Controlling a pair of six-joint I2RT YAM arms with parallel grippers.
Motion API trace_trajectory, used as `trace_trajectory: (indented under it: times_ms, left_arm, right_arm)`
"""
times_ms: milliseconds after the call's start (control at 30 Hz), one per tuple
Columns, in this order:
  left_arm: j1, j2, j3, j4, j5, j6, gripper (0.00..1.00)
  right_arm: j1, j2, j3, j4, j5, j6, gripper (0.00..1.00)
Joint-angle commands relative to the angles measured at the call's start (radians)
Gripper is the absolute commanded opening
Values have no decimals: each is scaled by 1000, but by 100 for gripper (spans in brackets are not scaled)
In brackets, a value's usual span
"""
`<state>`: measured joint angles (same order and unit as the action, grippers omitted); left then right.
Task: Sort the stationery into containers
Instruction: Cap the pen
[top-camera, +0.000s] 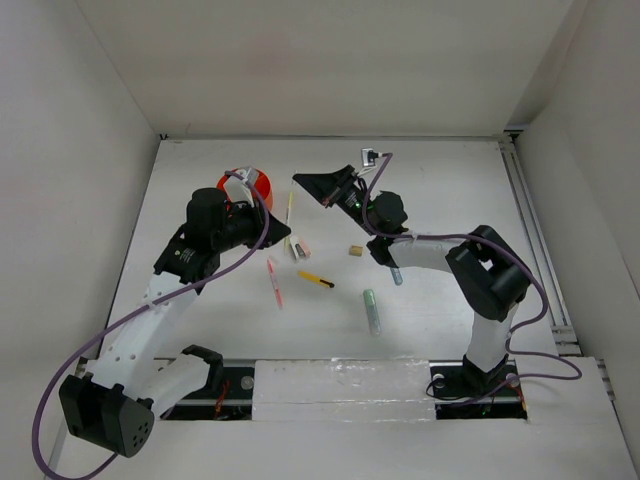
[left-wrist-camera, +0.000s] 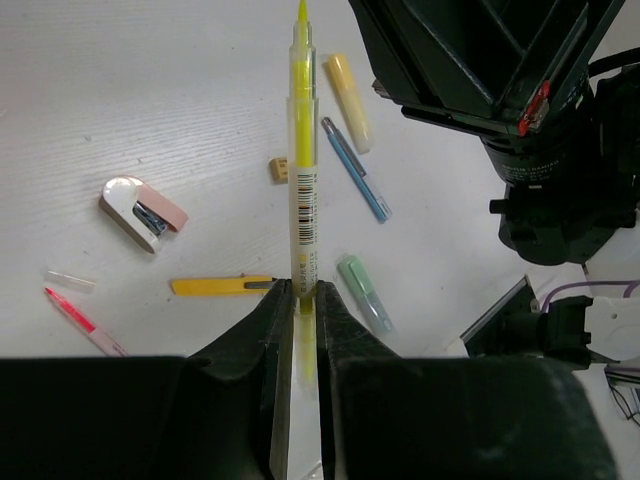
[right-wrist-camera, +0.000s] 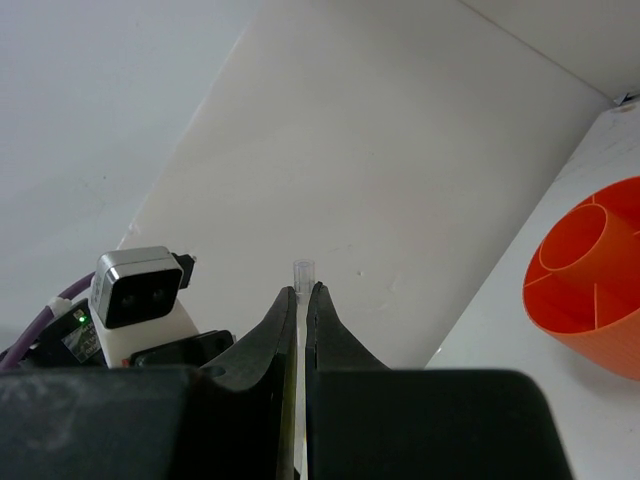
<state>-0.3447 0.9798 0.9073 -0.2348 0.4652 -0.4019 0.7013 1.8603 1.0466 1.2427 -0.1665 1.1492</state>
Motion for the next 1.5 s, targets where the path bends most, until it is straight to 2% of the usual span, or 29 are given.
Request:
trace_trajectory:
  times_ms: [0, 600, 1467]
  left_arm:
    - [3, -15, 12, 14, -5, 12, 0]
    - [3, -15, 12, 14, 23, 12, 0]
    - [3, -6, 12, 14, 23, 12, 0]
  right_arm:
    - [-2, 4, 38, 80, -16, 4, 0]
    - [-2, 51, 78, 70, -25, -17, 0]
    - [-20, 23, 66, 89, -44, -17, 0]
